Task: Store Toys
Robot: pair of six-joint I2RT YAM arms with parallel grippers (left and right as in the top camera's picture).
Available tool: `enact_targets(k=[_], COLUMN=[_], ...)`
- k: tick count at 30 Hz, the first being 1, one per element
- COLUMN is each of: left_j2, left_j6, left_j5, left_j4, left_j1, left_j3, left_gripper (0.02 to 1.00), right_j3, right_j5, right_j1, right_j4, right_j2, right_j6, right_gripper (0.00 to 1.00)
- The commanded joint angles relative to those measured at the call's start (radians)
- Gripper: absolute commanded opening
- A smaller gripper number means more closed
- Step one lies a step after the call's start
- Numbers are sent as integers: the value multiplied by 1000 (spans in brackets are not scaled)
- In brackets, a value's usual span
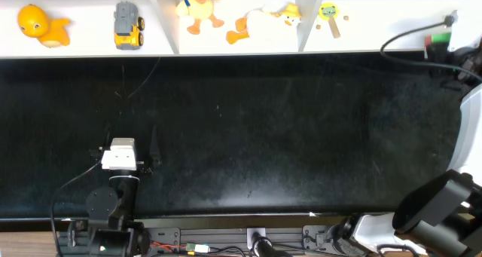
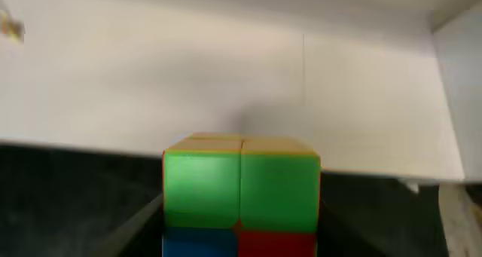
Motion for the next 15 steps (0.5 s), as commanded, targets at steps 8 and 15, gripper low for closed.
enact_targets(k=[8,15], left_j2=[-12,-12], left_j6=[19,19], left_j5=[6,6], left_j4=[0,0], left_j1=[-3,-3], left_j3=[-4,-4], left_gripper=[998,998], right_j3=[240,311], right_j5=[-8,-39], right_j1=[105,112], right_j4=[-66,-83], right_j2=[204,313], right_j6=[120,206], right_gripper=[457,443])
